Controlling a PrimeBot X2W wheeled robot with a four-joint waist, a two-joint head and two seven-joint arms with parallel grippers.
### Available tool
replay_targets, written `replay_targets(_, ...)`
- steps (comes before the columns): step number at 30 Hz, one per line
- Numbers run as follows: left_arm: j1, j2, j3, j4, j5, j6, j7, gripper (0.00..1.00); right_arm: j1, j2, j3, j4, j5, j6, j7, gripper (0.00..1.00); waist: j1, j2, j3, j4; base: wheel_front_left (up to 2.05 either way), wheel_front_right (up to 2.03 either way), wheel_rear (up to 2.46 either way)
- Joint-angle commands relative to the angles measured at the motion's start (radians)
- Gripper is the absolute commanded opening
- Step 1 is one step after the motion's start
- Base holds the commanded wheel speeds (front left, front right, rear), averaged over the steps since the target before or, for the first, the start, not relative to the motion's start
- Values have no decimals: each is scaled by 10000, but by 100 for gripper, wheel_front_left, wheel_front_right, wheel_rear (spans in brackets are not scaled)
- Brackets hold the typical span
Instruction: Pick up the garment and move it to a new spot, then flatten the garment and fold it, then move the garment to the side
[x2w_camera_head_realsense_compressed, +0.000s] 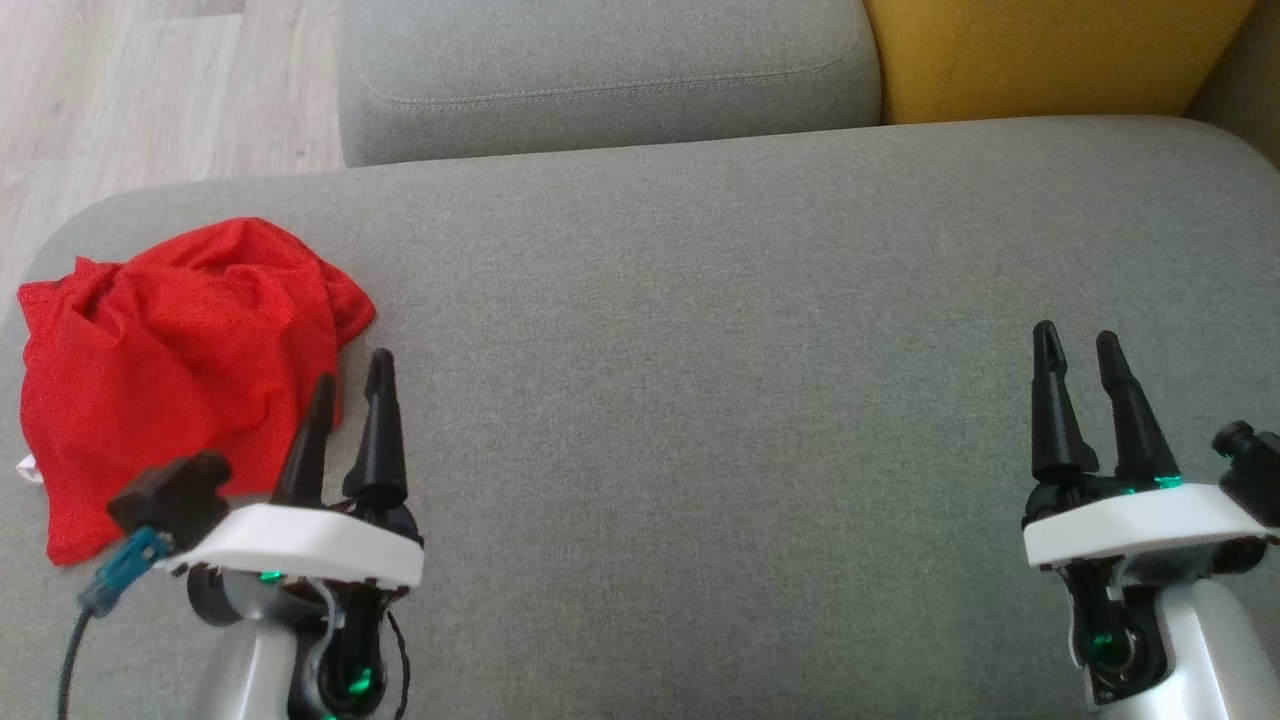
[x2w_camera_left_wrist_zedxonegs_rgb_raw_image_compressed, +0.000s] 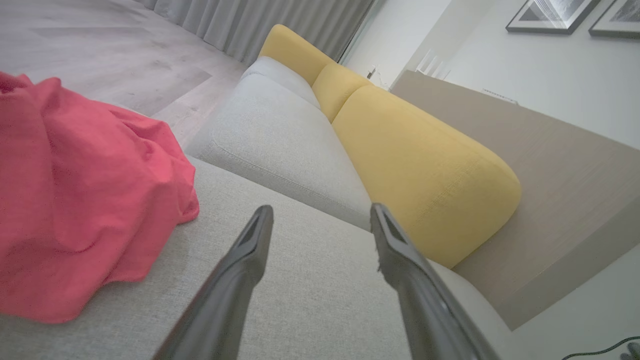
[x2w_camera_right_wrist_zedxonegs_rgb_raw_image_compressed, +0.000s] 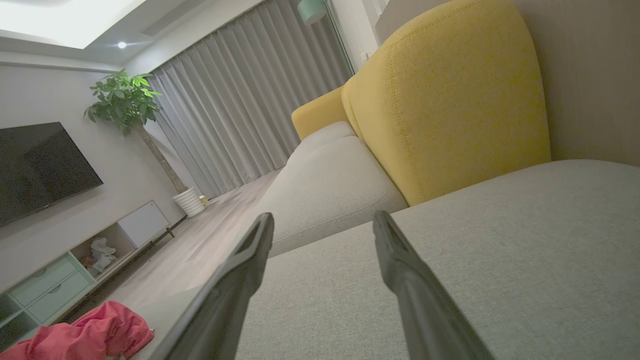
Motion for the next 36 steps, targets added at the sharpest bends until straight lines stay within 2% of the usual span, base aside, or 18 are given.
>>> replay_targets(1, -620, 216, 68, -375, 376, 117, -114, 100, -612, -180, 144, -333, -378, -6, -132, 100, 0, 0, -7, -1, 0, 0, 0)
replay_targets(10, -761, 723, -898, -124, 1597, 906, -348, 100, -600, -87, 401, -268, -1573, -6, -368, 100, 0, 0, -10, -37, 0, 0, 0)
replay_targets(11, -823, 825, -1106, -91, 1822, 1108, -407, 100, -572, -81, 443, -255, -1909, -6, -427, 100, 0, 0, -2, -38, 0, 0, 0)
replay_targets(17, -975, 1113, -1684, -82, 2479, 1656, -582, 100, -441, 131, 443, -129, -2987, -7, -604, 100, 0, 0, 26, -54, 0, 0, 0)
replay_targets(28, -1253, 1611, -2607, -5, 3718, 2487, -904, 100, -352, 448, 420, -132, -4935, -8, -929, 100, 0, 0, 81, -32, 0, 0, 0)
replay_targets(32, -1240, 1510, -2612, -196, 3660, 2624, -1020, 100, -370, 497, 450, -163, -5154, -8, -1046, 100, 0, 0, 109, -20, 0, 0, 0)
replay_targets(36, -1145, 1382, -2449, -294, 3716, 2466, -1138, 100, -381, 515, 534, -20, -5100, -8, -1164, 100, 0, 0, 95, 17, 0, 0, 0)
